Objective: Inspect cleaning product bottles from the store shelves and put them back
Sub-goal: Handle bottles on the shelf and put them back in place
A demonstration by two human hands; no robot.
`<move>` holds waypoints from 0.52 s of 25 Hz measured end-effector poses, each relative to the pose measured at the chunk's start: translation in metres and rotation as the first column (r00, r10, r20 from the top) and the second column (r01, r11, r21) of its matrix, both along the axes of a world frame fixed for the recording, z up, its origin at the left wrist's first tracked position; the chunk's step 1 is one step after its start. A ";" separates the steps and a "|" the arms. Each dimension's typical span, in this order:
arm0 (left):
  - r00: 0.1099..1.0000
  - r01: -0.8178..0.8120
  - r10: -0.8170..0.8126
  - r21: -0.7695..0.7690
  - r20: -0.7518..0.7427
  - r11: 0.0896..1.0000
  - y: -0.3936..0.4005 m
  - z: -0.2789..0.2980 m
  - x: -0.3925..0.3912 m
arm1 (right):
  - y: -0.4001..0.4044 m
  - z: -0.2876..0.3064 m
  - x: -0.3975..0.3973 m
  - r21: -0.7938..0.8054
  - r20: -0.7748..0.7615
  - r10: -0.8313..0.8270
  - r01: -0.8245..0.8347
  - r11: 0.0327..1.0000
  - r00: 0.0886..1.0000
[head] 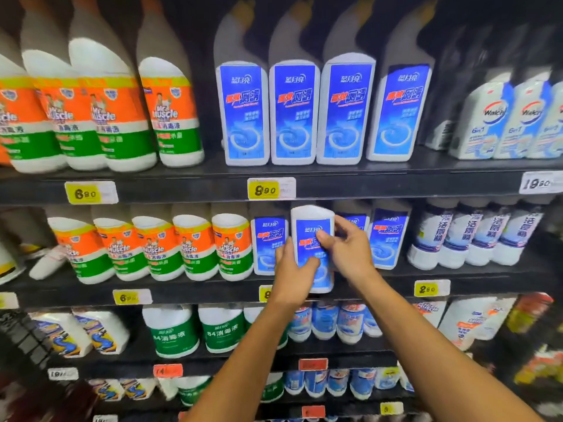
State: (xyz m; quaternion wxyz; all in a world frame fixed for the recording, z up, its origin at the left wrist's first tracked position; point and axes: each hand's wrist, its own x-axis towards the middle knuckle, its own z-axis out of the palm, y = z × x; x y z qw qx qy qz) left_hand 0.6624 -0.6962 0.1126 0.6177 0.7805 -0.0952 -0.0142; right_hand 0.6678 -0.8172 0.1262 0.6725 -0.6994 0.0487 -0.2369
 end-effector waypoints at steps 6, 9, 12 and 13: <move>0.999 -0.042 0.041 0.039 0.023 0.998 -0.005 -0.001 0.002 | -0.004 -0.006 0.013 -0.108 -0.025 -0.081 0.078 0.991 0.996; 0.998 -0.067 0.067 0.093 0.009 0.993 -0.011 -0.001 0.011 | 0.000 -0.005 0.019 -0.124 -0.036 -0.123 0.117 0.985 0.992; 0.997 -0.072 0.072 0.126 0.003 0.989 -0.017 -0.004 0.013 | 0.006 -0.012 0.019 -0.155 -0.009 -0.169 0.166 0.974 0.986; 0.997 -0.078 0.078 0.138 0.002 0.987 -0.019 -0.004 0.013 | 0.007 -0.014 0.017 -0.166 -0.007 -0.174 0.170 0.971 0.985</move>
